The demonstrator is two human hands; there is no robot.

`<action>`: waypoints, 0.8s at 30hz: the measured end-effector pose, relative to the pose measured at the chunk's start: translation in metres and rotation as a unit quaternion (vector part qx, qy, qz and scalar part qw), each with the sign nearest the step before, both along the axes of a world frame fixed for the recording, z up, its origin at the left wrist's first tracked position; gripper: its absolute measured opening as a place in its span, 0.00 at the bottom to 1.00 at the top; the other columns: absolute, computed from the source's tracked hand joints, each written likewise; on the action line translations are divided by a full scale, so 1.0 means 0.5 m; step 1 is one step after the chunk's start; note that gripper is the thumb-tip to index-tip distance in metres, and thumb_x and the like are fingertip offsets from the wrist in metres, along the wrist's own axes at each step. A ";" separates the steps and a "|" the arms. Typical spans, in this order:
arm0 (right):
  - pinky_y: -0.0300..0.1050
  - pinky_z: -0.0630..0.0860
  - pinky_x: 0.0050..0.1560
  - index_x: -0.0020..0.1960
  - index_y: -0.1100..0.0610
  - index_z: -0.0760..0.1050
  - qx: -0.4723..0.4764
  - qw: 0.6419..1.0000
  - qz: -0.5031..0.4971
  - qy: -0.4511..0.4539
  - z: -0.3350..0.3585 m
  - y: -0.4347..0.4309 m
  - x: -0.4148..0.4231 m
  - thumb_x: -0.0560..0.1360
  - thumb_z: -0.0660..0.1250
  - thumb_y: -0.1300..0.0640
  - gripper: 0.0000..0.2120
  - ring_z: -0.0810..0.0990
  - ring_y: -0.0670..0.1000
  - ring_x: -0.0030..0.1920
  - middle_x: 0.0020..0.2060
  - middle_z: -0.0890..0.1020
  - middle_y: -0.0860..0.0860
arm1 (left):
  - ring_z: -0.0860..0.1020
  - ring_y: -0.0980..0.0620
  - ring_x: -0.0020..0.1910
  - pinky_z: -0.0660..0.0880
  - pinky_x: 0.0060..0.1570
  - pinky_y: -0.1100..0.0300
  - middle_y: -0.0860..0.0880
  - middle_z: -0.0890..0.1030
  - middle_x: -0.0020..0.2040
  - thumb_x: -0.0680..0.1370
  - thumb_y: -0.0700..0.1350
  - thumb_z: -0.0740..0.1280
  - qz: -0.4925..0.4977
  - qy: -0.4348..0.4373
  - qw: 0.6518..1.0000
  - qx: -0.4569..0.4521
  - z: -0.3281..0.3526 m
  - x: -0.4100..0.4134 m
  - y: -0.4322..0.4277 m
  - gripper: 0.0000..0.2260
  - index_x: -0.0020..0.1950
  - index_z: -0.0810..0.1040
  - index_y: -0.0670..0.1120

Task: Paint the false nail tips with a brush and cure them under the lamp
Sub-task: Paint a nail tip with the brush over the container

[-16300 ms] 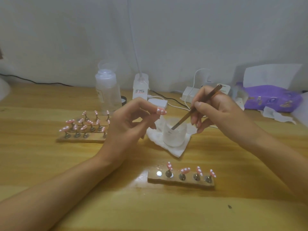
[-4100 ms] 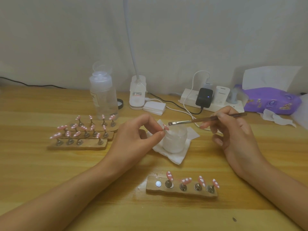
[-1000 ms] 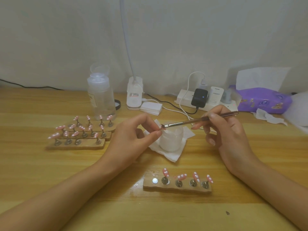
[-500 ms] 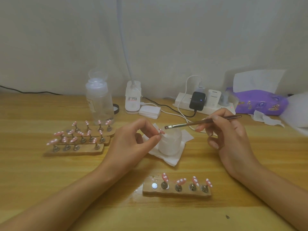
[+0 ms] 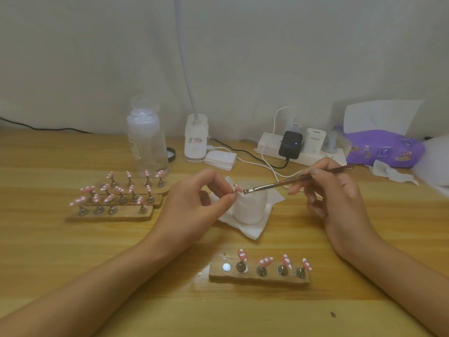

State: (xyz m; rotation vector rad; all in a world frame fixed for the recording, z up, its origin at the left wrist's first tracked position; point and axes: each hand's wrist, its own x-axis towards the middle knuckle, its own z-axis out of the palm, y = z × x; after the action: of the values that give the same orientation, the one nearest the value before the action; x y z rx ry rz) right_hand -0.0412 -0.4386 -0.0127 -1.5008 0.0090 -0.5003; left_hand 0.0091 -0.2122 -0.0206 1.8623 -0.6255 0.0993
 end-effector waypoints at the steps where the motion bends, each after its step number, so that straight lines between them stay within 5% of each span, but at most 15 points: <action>1: 0.34 0.63 0.23 0.40 0.53 0.72 0.008 1.000 0.001 -0.003 0.000 -0.001 0.000 0.81 0.58 0.60 0.12 0.70 0.44 0.29 0.34 0.84 0.55 | 0.69 0.60 0.25 0.68 0.27 0.68 0.59 0.82 0.43 0.75 0.44 0.73 -0.001 -0.001 1.000 0.000 0.000 0.001 0.000 0.05 0.40 0.80 0.51; 14: 0.35 0.63 0.24 0.41 0.52 0.72 -0.020 0.998 0.046 -0.033 0.005 0.011 -0.004 0.78 0.60 0.56 0.08 0.69 0.45 0.28 0.36 0.85 0.57 | 0.68 0.59 0.25 0.67 0.28 0.68 0.57 0.82 0.42 0.75 0.44 0.73 -0.001 0.001 1.000 -0.003 -0.001 0.001 0.000 0.05 0.40 0.80 0.50; 19: 0.33 0.63 0.23 0.36 0.47 0.74 -0.007 1.000 0.005 -0.017 0.003 0.006 -0.004 0.81 0.59 0.61 0.18 0.67 0.44 0.27 0.35 0.84 0.56 | 0.68 0.59 0.25 0.66 0.28 0.68 0.57 0.82 0.41 0.75 0.44 0.73 -0.004 -0.005 1.000 -0.003 0.000 0.000 -0.001 0.05 0.40 0.80 0.51; 24: 0.35 0.63 0.23 0.40 0.50 0.73 -0.014 0.998 0.038 -0.045 0.004 0.011 -0.002 0.77 0.60 0.55 0.08 0.69 0.45 0.28 0.36 0.85 0.56 | 0.69 0.59 0.26 0.67 0.28 0.68 0.57 0.82 0.42 0.75 0.44 0.73 -0.005 -0.008 1.000 -0.001 0.001 0.000 0.000 0.05 0.40 0.79 0.51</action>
State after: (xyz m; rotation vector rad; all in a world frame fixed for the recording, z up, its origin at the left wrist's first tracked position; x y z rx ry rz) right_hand -0.0419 -0.4329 -0.0106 -1.4987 -0.1258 -0.5072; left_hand 0.0091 -0.2122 -0.0203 1.8575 -0.6453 0.1090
